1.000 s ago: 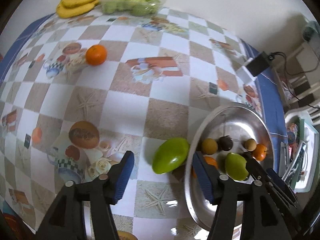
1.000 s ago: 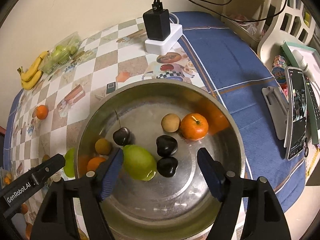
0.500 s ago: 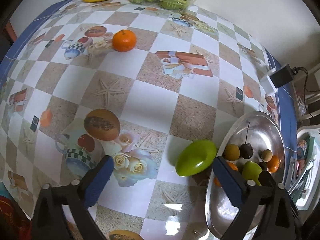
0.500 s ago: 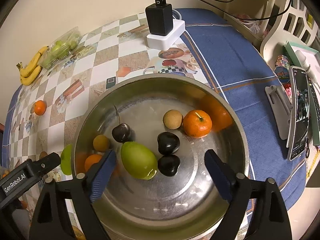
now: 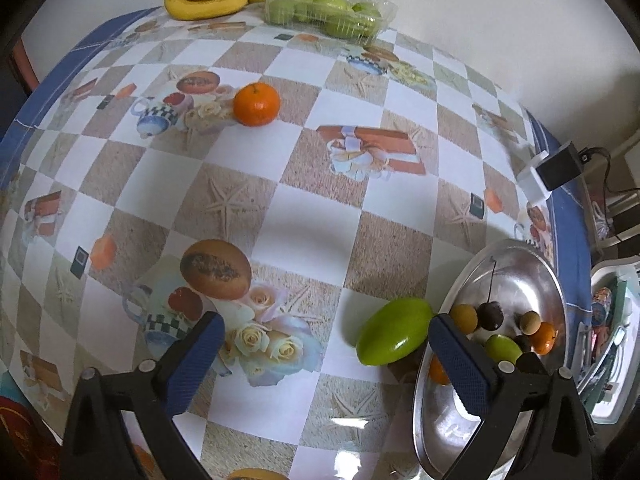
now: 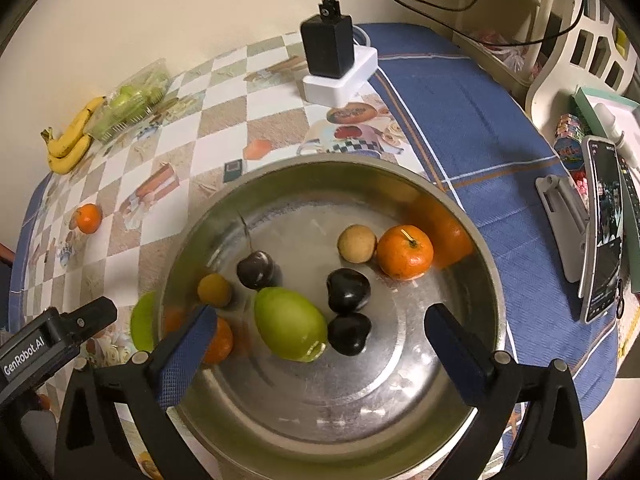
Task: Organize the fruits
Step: 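Move both open tools back toward the remaining green fruit and orange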
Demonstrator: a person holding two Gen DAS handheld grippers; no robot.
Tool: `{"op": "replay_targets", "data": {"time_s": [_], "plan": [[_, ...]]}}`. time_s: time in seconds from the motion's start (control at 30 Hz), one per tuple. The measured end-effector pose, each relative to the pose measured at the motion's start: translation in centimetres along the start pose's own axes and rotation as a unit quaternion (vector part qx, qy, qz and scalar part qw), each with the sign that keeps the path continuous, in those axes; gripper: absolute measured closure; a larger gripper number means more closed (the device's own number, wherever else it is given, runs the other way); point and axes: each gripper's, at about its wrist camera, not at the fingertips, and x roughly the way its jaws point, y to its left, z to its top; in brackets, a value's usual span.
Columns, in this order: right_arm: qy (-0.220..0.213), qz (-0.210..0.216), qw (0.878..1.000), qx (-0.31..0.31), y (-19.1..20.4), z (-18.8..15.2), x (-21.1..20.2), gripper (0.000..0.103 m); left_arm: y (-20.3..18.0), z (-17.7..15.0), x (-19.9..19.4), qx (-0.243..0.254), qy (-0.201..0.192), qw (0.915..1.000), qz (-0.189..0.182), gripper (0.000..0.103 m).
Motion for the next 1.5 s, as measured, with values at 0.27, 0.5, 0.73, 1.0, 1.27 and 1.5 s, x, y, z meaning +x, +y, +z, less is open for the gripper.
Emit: {"op": "replay_targets", "data": {"time_s": [0.27,0.5,0.73,1.0,1.27,1.5], "plan": [[-0.001,0.024,1.000,-0.009,2.0,0.2,-0.3,0.000,1.1,2.2,-2.1,0.032,-0.042,0.9986,0.004,0.000],[0.013,0.027,0.999,-0.041,5.1,0.3,0.3,0.000,3.0,3.9,-2.8,0.066,-0.050,0.9965,0.010,0.000],[0.013,0.039,0.996,-0.074,8.6,0.3,0.0,0.000,7.0,5.4,-1.8,0.032,-0.025,0.9992,0.006,0.000],[0.018,0.056,0.993,-0.101,12.4,0.5,0.2,0.000,12.3,6.4,-1.1,-0.039,-0.008,0.9990,0.022,0.000],[0.042,0.014,0.985,-0.167,15.2,-0.1,1.6,0.001,11.6,5.8,-0.9,-0.028,0.014,0.9995,-0.009,0.000],[0.052,-0.037,0.978,-0.197,14.9,-0.3,2.4,0.008,11.8,5.9,-1.1,-0.035,0.014,0.9991,-0.020,0.000]]}}
